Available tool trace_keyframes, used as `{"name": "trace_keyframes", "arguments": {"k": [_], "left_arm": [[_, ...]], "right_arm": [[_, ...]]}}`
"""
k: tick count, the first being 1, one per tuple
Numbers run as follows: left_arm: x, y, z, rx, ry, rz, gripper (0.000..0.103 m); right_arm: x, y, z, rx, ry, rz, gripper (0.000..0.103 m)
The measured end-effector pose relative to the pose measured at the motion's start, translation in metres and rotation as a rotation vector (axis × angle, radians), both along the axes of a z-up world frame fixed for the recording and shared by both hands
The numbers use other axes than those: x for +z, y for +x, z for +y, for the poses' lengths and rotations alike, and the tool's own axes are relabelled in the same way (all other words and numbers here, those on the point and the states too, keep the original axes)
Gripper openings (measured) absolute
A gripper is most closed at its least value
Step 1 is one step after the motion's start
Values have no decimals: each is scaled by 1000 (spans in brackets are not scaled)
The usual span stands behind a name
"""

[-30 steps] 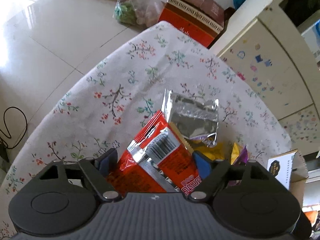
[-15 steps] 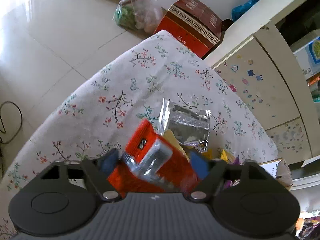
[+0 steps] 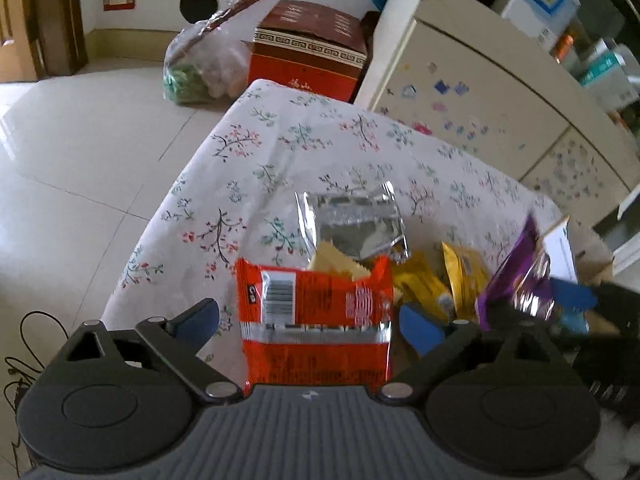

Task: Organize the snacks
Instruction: 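Lift the red packet with the left gripper while the right gripper lifts the purple packet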

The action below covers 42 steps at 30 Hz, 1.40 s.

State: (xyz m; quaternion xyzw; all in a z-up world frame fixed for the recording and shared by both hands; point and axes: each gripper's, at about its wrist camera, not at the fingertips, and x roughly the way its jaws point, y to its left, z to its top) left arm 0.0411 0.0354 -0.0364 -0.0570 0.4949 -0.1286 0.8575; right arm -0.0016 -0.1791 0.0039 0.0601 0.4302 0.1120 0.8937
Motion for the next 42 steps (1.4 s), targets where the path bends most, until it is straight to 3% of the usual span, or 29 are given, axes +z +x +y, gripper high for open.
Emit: {"name": "trace_keyframes", "arguments": {"k": [13,17,22,42], "left_arm": [[-29,-4,-31,-58,126,32,100],[-32,-2,-24,-20,90,41,90],[-20,-5,-20,5,38,73,79],[55,-24,-11,91,3,-72,79]], "right_arm": [[1,3,-3,-30,33,4,75],[1,2,-2,-26,33,8,75],[2,3,-1,-33,44,8,75],[39,-20,-2,-68,127,-60,74]]}}
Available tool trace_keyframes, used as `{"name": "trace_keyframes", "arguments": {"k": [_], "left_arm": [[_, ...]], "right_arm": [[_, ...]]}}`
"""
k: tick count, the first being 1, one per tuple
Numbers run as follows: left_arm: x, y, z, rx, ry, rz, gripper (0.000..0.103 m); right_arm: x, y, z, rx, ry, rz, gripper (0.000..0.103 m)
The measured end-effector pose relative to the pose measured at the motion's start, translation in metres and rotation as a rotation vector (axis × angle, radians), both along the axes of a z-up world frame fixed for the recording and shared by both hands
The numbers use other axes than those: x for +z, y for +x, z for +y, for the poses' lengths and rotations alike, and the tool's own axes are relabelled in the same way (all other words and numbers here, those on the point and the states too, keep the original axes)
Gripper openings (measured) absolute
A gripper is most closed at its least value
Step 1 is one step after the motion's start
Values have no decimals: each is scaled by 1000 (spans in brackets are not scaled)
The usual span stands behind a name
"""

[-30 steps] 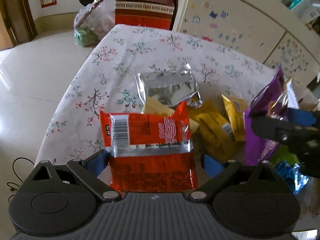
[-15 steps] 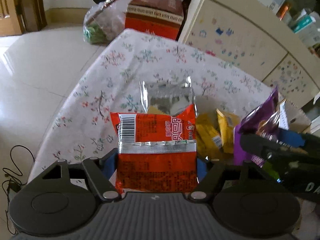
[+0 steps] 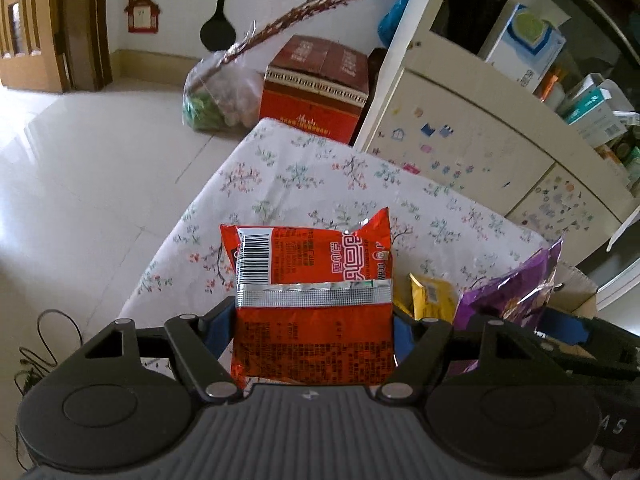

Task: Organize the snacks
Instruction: 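Lift the red packet with the left gripper while the right gripper lifts the purple packet, then drop the red packet into the cardboard box while the right gripper drops the purple packet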

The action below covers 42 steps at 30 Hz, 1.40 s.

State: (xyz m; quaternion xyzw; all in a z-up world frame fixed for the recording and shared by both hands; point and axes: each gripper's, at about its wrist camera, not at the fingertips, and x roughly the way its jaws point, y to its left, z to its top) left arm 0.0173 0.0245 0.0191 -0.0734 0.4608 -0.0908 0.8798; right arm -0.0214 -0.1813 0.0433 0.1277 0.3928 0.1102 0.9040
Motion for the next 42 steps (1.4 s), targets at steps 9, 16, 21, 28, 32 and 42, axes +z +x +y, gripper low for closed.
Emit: {"name": "trace_keyframes", "arguments": {"k": [9,16,21,28,32,42], "left_arm": [[19,-9,-12,-21,-5,-62,79],[30,-15,-30,-55,-23,-97,79],[36,-18,-49,-91,-47,-117,79],[39,-25,-86,-175,-85,-136,79],[40,-32,-107,-232,-107,-150,79],[25,-54,-162,-379,-124,-135,79]], "right_arm": [[21,-25,-15,-82,54,-36,74],[37,-47,-36,-164,74,-72,74],[46,-58,-56,-219,85,-101,74],[54,-80,-95,-342,94,-119,74],[56,-92,-117,-416,94,-122,74],[46,-114,-160,-566,82,-71,74]]}}
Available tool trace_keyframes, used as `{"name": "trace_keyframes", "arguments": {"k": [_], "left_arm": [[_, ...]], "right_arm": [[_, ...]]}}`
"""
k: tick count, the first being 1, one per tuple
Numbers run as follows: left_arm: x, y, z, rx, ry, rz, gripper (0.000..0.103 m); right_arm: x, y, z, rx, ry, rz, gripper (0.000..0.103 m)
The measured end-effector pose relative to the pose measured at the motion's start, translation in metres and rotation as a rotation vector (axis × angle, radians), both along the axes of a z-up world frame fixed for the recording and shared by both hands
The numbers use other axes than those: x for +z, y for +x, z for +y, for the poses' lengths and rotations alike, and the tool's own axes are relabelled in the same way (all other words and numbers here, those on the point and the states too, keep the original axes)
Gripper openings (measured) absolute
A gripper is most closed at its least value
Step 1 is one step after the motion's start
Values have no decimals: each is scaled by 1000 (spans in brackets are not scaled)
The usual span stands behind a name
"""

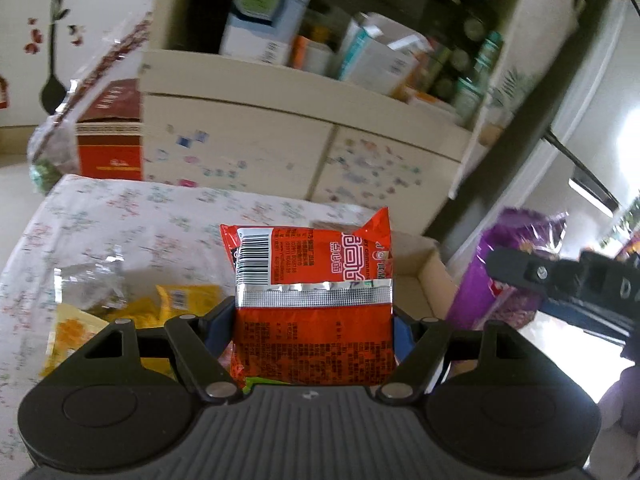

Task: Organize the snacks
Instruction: 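Drop the red packet into the cardboard box while the right gripper drops the purple packet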

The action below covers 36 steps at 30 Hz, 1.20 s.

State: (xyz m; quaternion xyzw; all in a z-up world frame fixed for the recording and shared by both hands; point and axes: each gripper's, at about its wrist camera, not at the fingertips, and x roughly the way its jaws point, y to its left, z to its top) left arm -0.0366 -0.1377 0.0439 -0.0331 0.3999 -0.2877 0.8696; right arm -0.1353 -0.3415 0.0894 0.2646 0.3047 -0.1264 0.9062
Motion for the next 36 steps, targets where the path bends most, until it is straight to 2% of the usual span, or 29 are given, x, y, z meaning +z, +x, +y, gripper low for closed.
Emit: {"name": "trace_keyframes", "arguments": {"k": [12,15,18,20,22,25,30,36], "left_arm": [[-27,-19,-53,-140,57,34,80],[-34,-23,-63,-151,81,40,85],[-34,-26,-67,-149,100,25,97],[-29,-29,-66,-162,86,6,99],[-25,-29,-65,-168,85,-6,102],[-17,-26,-57,-153,83,-24,102],[-1,-12,-15,-60,54,-41,102],[-6,-5,26,30,99,-29,102]], "right_arm": [[-19,-14,-34,-75,45,70,75],[-29,-14,-39,-95,92,104,76],[-35,-13,-43,-117,122,126,78],[-33,-15,-44,-130,127,115,87],[-31,-15,-44,-130,121,97,87],[-29,-13,-42,-127,113,93,88],[-29,-12,-40,-109,123,82,88],[-28,-2,-23,-18,150,59,88]]}}
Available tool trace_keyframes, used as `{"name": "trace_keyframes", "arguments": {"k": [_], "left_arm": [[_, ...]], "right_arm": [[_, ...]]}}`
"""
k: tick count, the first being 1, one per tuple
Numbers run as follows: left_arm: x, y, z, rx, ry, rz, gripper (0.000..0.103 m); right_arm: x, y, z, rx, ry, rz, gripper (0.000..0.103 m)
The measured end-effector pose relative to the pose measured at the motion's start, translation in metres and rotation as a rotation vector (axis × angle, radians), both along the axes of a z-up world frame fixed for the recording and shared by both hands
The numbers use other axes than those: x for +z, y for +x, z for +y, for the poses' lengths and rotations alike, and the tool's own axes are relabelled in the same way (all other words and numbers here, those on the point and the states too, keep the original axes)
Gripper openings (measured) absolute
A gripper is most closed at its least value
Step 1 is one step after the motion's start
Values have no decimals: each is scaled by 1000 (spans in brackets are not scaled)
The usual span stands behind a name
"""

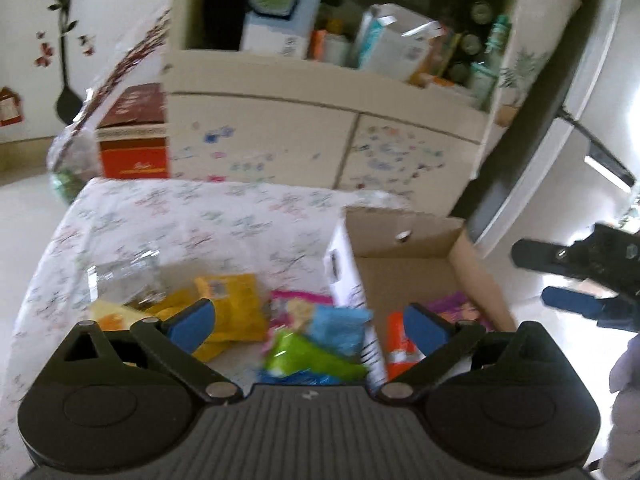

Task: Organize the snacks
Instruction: 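Drop the red packet into the cardboard box while the right gripper drops the purple packet, then move both grippers back over the remaining snack packets on the table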

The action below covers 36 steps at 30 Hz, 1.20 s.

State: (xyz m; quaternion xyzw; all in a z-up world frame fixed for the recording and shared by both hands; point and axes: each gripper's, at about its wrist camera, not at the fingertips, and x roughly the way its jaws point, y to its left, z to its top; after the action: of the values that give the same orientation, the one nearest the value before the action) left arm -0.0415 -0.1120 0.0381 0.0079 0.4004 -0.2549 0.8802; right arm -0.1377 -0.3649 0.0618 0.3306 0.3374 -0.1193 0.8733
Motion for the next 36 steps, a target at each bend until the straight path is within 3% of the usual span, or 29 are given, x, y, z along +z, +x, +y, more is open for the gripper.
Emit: {"name": "trace_keyframes", "arguments": {"k": [6,12,25,31,36], "left_arm": [[-19,-9,9,-27,96,2,102],[-47,-19,9,-87,164,18,102],[-89,-21,-10,-143,189,-6,102],[-94,-6,5,-29,184,28,99],[-95,10,33,127,261,43,100]], "right_arm": [[-2,10,19,98,46,-20,88],[-12,19,33,174,160,-25,88],[-30,42,58,246,266,-5,88],[-43,58,71,243,296,19,88],[-45,77,82,267,220,22,88]]}}
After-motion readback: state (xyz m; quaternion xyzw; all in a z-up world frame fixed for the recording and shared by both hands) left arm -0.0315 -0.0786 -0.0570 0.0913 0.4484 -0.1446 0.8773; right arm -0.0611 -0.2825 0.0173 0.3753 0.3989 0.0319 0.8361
